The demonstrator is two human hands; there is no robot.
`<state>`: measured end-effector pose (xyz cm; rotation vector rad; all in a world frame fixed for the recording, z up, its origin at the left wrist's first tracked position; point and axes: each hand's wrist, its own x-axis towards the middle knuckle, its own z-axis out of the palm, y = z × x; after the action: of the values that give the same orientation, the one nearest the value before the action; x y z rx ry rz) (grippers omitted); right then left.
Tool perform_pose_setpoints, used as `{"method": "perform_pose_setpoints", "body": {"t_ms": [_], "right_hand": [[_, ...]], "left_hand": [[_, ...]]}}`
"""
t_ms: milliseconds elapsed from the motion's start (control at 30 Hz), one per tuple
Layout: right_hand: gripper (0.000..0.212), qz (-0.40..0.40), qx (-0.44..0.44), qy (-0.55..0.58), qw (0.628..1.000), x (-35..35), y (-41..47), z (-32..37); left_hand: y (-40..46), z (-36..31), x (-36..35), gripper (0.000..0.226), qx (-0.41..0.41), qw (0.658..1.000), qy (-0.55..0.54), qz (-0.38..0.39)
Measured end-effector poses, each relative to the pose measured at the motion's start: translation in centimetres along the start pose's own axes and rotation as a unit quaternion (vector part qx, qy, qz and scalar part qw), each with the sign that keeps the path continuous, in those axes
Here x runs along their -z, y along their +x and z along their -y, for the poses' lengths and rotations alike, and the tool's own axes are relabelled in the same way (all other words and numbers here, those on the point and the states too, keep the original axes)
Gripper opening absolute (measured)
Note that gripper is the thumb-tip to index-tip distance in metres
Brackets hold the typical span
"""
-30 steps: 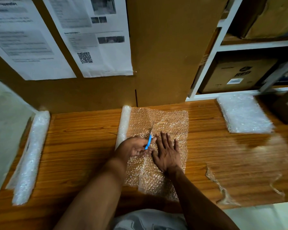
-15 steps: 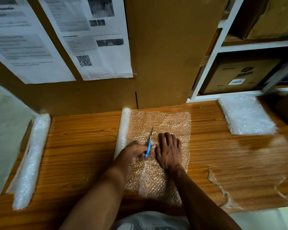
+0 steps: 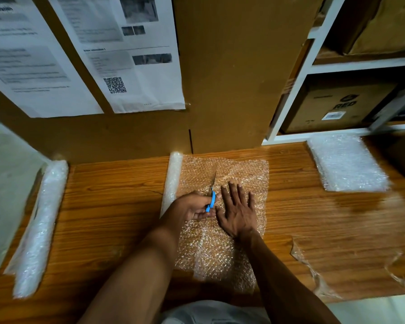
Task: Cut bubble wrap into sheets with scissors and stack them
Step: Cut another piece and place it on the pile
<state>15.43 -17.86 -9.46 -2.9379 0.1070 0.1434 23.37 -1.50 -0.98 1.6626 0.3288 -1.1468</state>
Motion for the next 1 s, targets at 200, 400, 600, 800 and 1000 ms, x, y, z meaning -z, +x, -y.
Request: {"method": "perform_pose_setpoints", "body": {"t_ms": [200,400,600,800,1000], "right_hand": [[0.078,0.001,-0.001,0.002,1.0,0.0,-0.2,0.0],[0.08,0.008,-0.009,0.013,1.0,0.7,0.1,0.2],[0.073,-0.013,-0.012,0.004,1.0,1.5,2.2,-0.6],[0.077,0.016,-0.011,-0.02,1.0,0.8,3.0,-1.7],[0.077,0.008,-0.011,-0.017,1.0,0.8,3.0,-1.6]], "left_hand": [[1.0,-0.5,-0.2,0.055,-0.015,0.999,-0.02,-0.021],[1.7,-0.1,0.0,0.049,-0.009,0.999,-0.032,-0.035],[1.6,-0.3,0.6,0.069,0.008,1.0,-0.016,-0.005],[1.8,-1.0,1.1,0.077,-0.004,1.0,-0.002,0.03],[2.4,-2.6,1.2,0.047,0.002,1.0,0.013,0.022]]}}
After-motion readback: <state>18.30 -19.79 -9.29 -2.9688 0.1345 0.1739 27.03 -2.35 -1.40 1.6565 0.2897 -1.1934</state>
